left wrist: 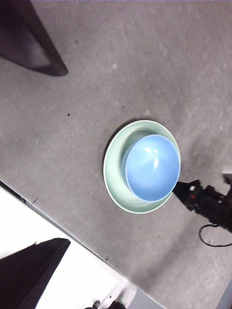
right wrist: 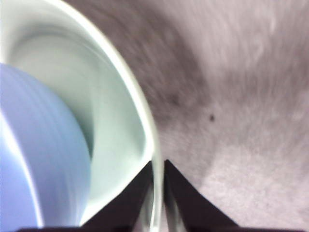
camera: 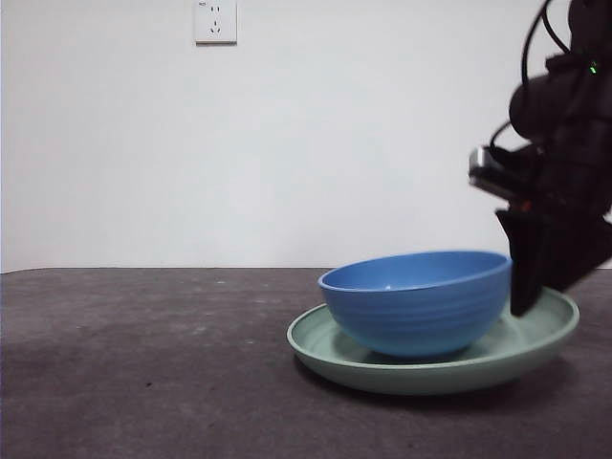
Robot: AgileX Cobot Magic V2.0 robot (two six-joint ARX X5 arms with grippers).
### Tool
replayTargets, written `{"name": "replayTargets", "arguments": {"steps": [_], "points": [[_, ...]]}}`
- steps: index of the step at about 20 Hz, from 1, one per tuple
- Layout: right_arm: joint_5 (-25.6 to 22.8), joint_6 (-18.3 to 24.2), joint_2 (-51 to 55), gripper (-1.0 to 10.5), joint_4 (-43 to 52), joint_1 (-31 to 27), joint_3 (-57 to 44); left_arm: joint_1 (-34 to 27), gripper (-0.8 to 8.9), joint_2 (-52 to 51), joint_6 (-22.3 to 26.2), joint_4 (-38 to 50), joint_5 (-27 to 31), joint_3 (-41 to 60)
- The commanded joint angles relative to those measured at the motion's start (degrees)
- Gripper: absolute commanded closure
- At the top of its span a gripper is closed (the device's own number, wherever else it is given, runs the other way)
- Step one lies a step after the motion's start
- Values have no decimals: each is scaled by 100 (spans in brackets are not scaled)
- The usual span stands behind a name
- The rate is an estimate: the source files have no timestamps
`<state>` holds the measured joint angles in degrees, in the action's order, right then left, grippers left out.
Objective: Pick up the blue bowl, put it on the green plate, put it on desk
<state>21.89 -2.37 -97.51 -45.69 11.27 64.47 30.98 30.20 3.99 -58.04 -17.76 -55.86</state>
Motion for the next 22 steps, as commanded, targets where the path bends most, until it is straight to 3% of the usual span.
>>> {"name": "replayTargets", "arguments": {"steps": [1,5,14,22], "points": [[107,-22,-94,935,-256,96,431,26,251,20,96,61,-24,-59],[260,-232,-94,935,-398,428,793,26,251,20,94,70,-24,-59],[273,-1167,-463,935,835,1349,796,28,251,20,94,81,-24,-59],[225,-1222,-1051,934,1187,1478,796,28,251,20,94,63,-24,-59]]}}
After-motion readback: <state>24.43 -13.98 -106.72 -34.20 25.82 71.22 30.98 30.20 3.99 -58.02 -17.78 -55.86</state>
